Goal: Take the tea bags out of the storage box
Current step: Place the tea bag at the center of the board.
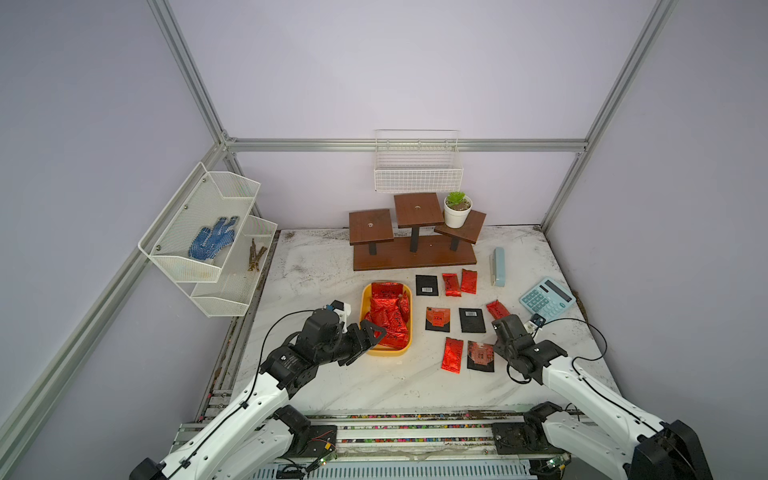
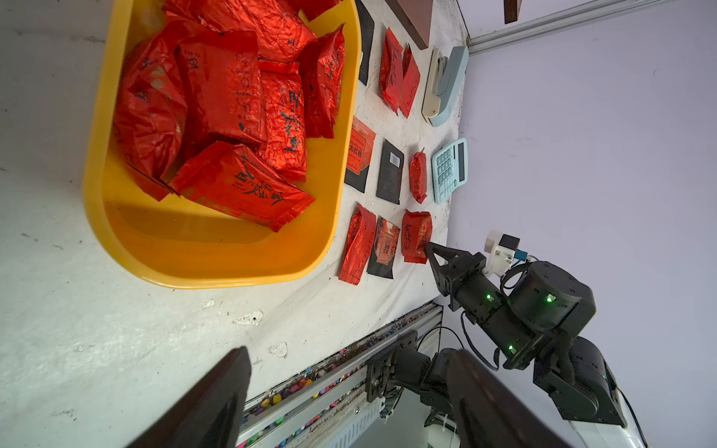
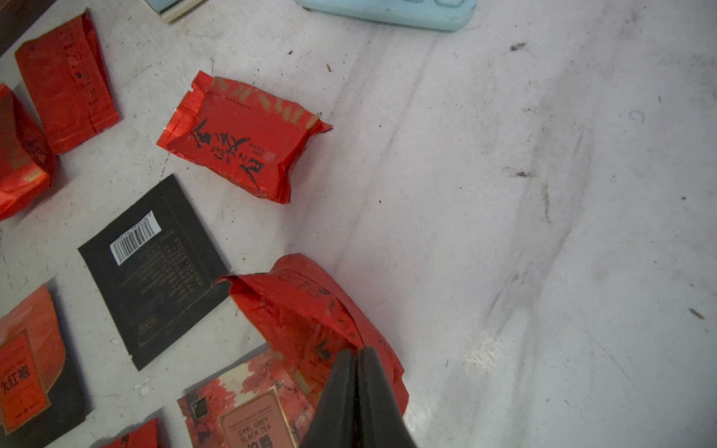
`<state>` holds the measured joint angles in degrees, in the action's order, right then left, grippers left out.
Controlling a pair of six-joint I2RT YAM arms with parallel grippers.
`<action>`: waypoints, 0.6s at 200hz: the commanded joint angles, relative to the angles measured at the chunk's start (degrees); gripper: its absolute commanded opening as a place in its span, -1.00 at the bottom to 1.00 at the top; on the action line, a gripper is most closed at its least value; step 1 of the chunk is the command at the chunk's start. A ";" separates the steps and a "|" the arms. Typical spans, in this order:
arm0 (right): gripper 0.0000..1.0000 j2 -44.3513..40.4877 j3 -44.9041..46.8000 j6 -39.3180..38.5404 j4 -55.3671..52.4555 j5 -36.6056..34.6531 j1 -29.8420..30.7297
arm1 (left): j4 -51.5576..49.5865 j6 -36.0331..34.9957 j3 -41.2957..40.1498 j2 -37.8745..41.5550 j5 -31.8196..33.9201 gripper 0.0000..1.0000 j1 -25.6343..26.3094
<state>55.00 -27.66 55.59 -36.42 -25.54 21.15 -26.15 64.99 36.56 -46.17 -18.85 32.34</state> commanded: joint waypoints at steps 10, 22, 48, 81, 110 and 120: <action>-0.62 -3.62 0.50 -3.26 0.90 2.14 -0.14 | 1.99 -0.30 2.47 -0.45 -0.15 0.66 0.24; -0.55 -5.59 0.18 -5.11 1.20 3.58 -0.14 | 1.97 -0.39 2.64 -0.68 -0.13 0.66 0.18; -0.39 -10.64 0.06 -11.04 5.11 11.15 -0.13 | 1.88 -0.50 3.15 -1.60 0.09 0.66 0.18; -0.34 -12.00 -1.18 -15.04 8.04 18.67 -0.20 | 1.59 -0.66 3.43 -2.00 0.27 0.66 0.19; -0.29 -9.96 -1.51 -16.91 10.71 20.80 -0.15 | 0.88 -0.79 3.91 -1.83 0.56 0.66 0.18; -0.27 -9.31 -1.17 -17.98 12.95 23.33 -0.14 | 0.10 -1.12 4.17 -1.69 1.03 0.66 0.20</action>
<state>44.62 -28.08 41.32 -29.08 -7.84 21.15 -26.46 64.95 37.45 -48.38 -18.79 32.34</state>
